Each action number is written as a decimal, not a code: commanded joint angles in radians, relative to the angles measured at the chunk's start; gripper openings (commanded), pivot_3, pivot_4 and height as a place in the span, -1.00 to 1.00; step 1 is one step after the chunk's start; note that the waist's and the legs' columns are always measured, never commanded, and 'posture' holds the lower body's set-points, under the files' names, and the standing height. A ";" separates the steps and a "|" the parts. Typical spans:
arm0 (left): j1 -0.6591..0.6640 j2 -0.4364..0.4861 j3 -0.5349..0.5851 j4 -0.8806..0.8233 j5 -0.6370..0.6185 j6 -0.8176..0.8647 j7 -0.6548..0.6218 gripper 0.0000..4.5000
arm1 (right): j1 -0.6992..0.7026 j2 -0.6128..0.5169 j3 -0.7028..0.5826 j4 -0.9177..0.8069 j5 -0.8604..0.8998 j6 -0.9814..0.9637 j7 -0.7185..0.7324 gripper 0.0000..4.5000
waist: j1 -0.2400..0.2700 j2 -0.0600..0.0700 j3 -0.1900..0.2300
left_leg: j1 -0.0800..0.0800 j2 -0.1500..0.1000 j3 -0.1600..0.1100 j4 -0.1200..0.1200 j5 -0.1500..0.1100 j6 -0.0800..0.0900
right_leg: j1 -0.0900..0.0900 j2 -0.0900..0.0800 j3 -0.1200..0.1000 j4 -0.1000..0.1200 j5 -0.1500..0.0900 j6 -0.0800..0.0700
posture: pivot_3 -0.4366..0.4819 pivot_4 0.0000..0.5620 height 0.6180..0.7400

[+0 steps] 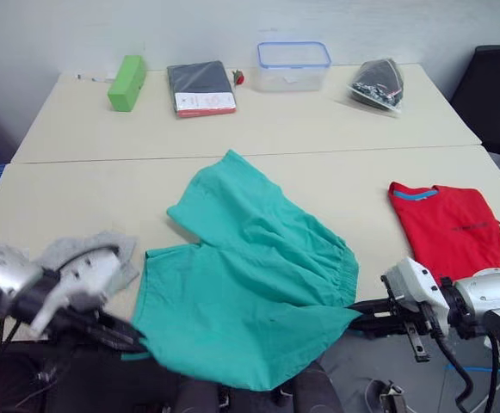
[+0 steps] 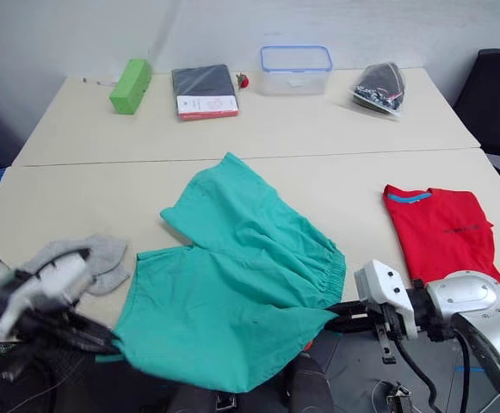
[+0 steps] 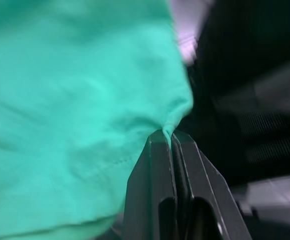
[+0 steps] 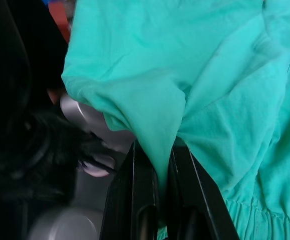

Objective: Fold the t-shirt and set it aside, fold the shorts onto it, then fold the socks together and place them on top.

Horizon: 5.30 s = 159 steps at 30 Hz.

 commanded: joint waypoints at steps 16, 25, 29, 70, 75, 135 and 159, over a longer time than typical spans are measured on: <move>-1.208 -0.747 -0.364 1.398 0.632 -0.654 0.526 -0.99 | -0.104 0.097 -0.209 0.187 0.354 0.453 -0.360 -1.00 | 0.029 -0.009 0.002 | -0.003 0.000 0.005 0.006 0.003 0.008 | -0.001 0.009 0.001 0.000 0.003 0.005 | -0.05 -0.47 1.00; -1.285 -0.902 -0.382 1.640 0.816 -0.894 0.708 -0.99 | -0.147 0.119 -0.152 0.242 0.250 0.424 -0.418 -1.00 | 0.018 -0.010 0.002 | -0.004 0.000 0.007 0.007 0.001 0.011 | -0.003 0.009 0.001 -0.001 0.004 0.007 | -0.05 -0.47 1.00; -1.249 -0.930 -0.414 1.663 0.907 -0.949 0.774 -1.00 | -0.220 0.175 -0.160 0.285 0.253 0.457 -0.506 -0.88 | 0.011 -0.010 0.002 | -0.004 0.000 0.007 0.009 0.001 0.010 | -0.003 0.009 0.001 0.001 0.004 0.007 | -0.05 -0.47 1.00; -0.840 -0.609 -0.460 1.264 0.994 -1.427 0.249 0.88 | -0.178 0.118 0.353 0.002 -0.669 -0.100 -0.550 0.84 | 0.002 -0.012 0.000 | -0.010 0.002 0.013 0.016 -0.001 0.011 | -0.013 0.010 0.008 0.008 0.004 0.007 | -0.05 -0.47 1.00; -0.917 -0.639 -0.551 1.423 1.188 -1.493 0.560 0.89 | -0.189 0.137 0.385 0.065 -0.735 -0.175 -0.541 0.59 | 0.005 -0.016 -0.002 | -0.007 0.002 0.013 0.016 -0.001 0.011 | -0.010 0.010 0.008 0.008 0.004 0.007 | -0.05 -0.47 1.00; -0.918 -0.624 -0.555 1.427 1.239 -1.718 0.622 0.99 | -0.067 0.080 0.220 0.174 -0.703 -0.662 -0.390 -1.00 | 0.008 -0.018 -0.003 | -0.003 0.002 0.010 0.017 -0.004 0.013 | -0.001 0.009 0.005 0.004 0.005 0.008 | -0.05 -0.47 1.00; -0.995 -0.659 -0.636 1.612 1.341 -1.701 0.813 -0.99 | -0.054 0.082 0.205 0.149 -0.664 -0.742 -0.346 -1.00 | 0.004 -0.018 -0.003 | -0.002 0.002 0.010 0.017 -0.004 0.014 | 0.000 0.009 0.005 0.004 0.006 0.009 | -0.05 -0.47 1.00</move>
